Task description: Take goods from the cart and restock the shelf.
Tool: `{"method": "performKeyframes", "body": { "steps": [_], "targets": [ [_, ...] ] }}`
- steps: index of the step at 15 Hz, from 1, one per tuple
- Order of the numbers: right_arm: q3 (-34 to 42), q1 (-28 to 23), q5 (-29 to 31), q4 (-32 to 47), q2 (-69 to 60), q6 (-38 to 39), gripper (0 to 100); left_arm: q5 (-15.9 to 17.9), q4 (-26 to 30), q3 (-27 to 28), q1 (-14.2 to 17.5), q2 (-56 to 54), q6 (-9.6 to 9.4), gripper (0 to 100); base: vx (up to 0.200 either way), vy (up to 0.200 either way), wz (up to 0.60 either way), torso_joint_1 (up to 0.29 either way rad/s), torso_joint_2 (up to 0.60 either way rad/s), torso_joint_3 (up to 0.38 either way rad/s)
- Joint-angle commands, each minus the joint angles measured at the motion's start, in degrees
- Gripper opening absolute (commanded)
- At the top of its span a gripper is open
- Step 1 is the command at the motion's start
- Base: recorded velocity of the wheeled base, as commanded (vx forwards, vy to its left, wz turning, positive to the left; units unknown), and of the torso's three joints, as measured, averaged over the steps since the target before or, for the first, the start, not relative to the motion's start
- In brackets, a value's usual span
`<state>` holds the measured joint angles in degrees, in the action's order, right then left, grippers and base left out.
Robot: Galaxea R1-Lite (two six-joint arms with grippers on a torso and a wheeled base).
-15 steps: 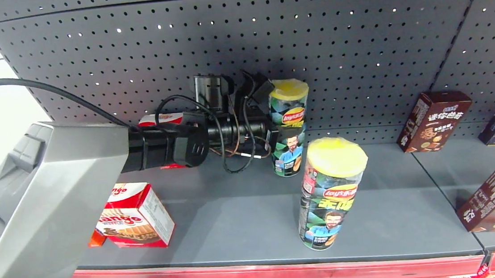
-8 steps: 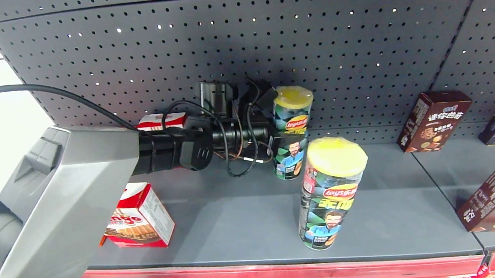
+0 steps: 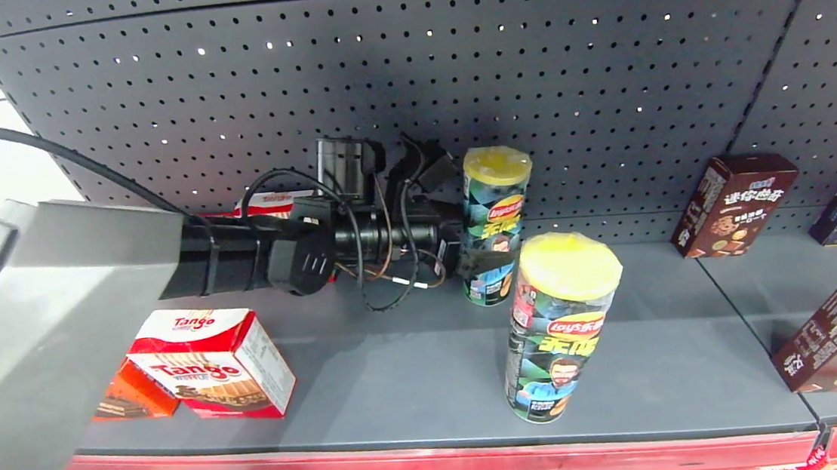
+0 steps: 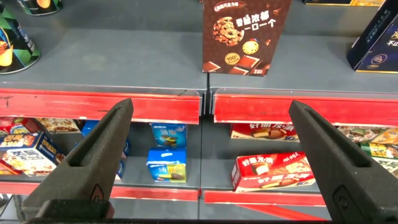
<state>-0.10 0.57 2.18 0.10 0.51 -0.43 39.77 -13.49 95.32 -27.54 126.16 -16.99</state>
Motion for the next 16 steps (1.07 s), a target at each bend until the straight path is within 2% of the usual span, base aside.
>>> {"method": "performKeyframes", "body": {
  "steps": [1, 5, 8, 9, 10, 11, 16],
  "targets": [
    [0.0, 0.0, 0.0, 0.0, 0.1, 0.0, 100, -0.7, 0.8, -4.6, 0.3, -6.7, -0.06, 100, 0.0, 0.0, 0.0, 0.0, 0.0, 0.0],
    [0.0, 0.0, -0.1, 0.0, 0.1, 0.0, 100, -9.0, 7.4, -8.7, -0.3, -12.7, -1.02, 100, 0.0, 0.0, 0.0, 0.0, 0.0, 0.0],
    [0.0, 0.0, 0.0, 0.0, 0.1, 0.0, 100, -16.2, 9.6, -13.2, -0.3, -14.6, -5.15, 100, 0.0, 0.0, 0.0, 0.0, 0.0, 0.0],
    [0.0, 0.0, 0.0, 0.0, 0.1, 0.0, 100, -18.1, 9.6, -13.4, -0.4, -14.6, -5.24, 100, 0.0, 0.0, 0.0, 0.0, 0.0, 0.0],
    [0.0, 0.0, 0.0, 0.0, 0.1, 0.0, 100, -21.8, 9.1, -12.9, -0.4, -14.5, -5.24, 100, 0.0, 0.0, 0.0, 0.0, 0.0, 0.0],
    [0.0, 0.0, -0.1, 0.0, 0.1, 0.0, 100, -23.6, 8.9, -12.3, -0.4, -14.4, -5.33, 100, 0.0, 0.0, 0.0, 0.0, 0.0, 0.0],
    [0.0, 0.0, -0.1, 0.0, 0.1, 0.0, 100, -27.4, 8.7, -9.7, -1.0, -11.6, -4.63, 100, 0.0, 0.0, 0.0, 0.0, 0.0, 0.0]
  ]
}}
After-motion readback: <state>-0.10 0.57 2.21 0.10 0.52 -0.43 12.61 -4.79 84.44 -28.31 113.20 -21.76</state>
